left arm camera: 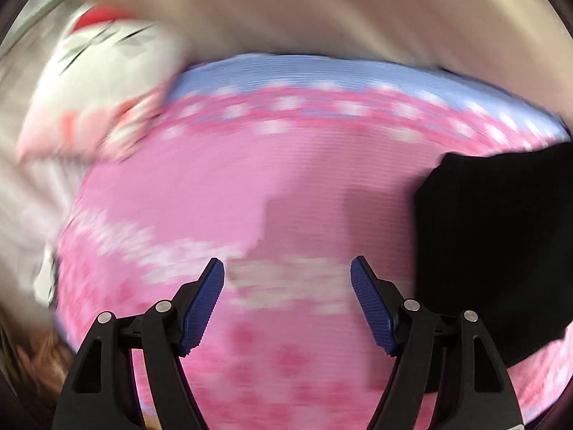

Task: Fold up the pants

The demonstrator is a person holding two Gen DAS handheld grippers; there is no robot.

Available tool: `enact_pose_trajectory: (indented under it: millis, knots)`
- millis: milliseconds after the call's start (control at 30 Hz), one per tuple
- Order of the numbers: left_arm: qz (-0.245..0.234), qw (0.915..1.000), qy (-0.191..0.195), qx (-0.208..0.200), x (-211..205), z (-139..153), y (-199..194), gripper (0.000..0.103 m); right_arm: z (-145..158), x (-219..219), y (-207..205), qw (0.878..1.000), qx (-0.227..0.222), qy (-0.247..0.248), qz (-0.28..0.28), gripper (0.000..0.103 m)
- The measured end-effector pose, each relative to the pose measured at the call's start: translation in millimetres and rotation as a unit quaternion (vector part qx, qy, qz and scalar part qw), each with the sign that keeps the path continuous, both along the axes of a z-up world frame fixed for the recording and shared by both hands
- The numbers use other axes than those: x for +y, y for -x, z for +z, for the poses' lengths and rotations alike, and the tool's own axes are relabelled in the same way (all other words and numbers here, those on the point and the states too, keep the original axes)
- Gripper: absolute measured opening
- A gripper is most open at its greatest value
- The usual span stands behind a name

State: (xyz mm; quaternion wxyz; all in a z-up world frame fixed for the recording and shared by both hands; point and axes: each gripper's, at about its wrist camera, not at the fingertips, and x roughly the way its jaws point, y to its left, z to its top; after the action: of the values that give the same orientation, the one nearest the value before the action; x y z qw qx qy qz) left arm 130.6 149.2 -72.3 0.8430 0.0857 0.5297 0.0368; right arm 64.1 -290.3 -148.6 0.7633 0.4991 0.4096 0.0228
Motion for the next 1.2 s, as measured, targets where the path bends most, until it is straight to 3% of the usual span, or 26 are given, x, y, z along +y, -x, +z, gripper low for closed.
enact_pose_trajectory:
  millis: [33,100,167,233,333,400,433,467,600,633,667,700,733,767,800,833,900,967,1000,1033,1100,1200]
  knots:
    - [-0.022,0.9997,0.003,0.01,-25,-6,-1,0.073,-22,-10,12,1.0,0.029,0.002,-0.005,0.011]
    - [-0.063,0.9972,-0.006,0.041,-79,-28,-2,0.073,-58,-31,39,0.993,-0.025,-0.109,-0.046,0.013]
    - [-0.09,0.9937,-0.022,0.063,-117,-45,2,0.073,-69,-32,43,0.984,-0.037,-0.166,-0.062,0.017]
    - [-0.116,0.9895,-0.057,0.065,-152,-59,12,0.073,-61,-29,39,0.99,-0.04,-0.133,-0.04,0.019]
    - [-0.135,0.9856,-0.069,0.075,-174,-71,20,0.073,-49,-34,38,0.993,-0.03,-0.112,-0.011,0.024]
    - [-0.139,0.9845,-0.08,0.072,-179,-72,22,0.073,-32,-42,41,0.997,-0.019,-0.075,-0.008,0.037]
    - [-0.14,0.9843,-0.082,0.07,-179,-72,23,0.073,-20,-48,43,0.999,-0.016,-0.045,-0.012,0.051]
    - [-0.141,0.9842,-0.083,0.069,-179,-73,24,0.073,-7,-46,45,1.0,-0.023,-0.005,-0.019,0.059]
    - [-0.131,0.986,-0.078,0.066,-177,-78,23,0.077,43,-47,40,0.994,-0.06,0.09,0.003,0.061]
    - [-0.129,0.9865,-0.078,0.063,-177,-79,23,0.078,47,-38,35,0.993,-0.064,0.101,0.016,0.069]
    - [-0.129,0.9867,-0.077,0.061,-176,-80,23,0.079,53,-30,23,0.99,-0.068,0.116,0.037,0.083]
    - [-0.131,0.9867,-0.078,0.058,-176,-81,23,0.079,55,-31,15,0.987,-0.068,0.132,0.054,0.087]
    - [-0.133,0.9863,-0.08,0.054,-176,-81,23,0.081,51,-17,2,0.98,-0.065,0.168,0.085,0.078]
    - [-0.135,0.986,-0.084,0.05,-176,-82,24,0.082,44,-2,-10,0.974,-0.049,0.192,0.112,0.03]
    - [-0.137,0.9858,-0.086,0.047,-176,-82,24,0.083,29,7,-18,0.969,-0.013,0.21,0.133,0.013]
    - [-0.137,0.9858,-0.085,0.047,-176,-83,24,0.084,23,6,-16,0.971,0.01,0.202,0.126,0.008]
    - [-0.137,0.9863,-0.077,0.05,-173,-82,24,0.084,34,4,-3,0.973,-0.013,0.201,0.109,0.006]
    - [-0.139,0.9865,-0.067,0.055,-169,-81,23,0.084,18,4,0,0.963,0.018,0.238,0.125,0.008]
    - [-0.138,0.9871,-0.059,0.056,-166,-81,22,0.086,4,2,-2,0.962,0.042,0.236,0.133,0.013]
    - [-0.134,0.9881,-0.05,0.057,-164,-82,21,0.087,0,-3,1,0.966,0.045,0.222,0.123,0.027]
    - [-0.123,0.9896,-0.034,0.066,-160,-84,19,0.088,18,-14,3,0.973,0.052,0.204,0.092,0.027]
    - [-0.12,0.9899,-0.027,0.07,-159,-82,18,0.087,66,-7,6,0.97,-0.004,0.237,0.06,0.028]
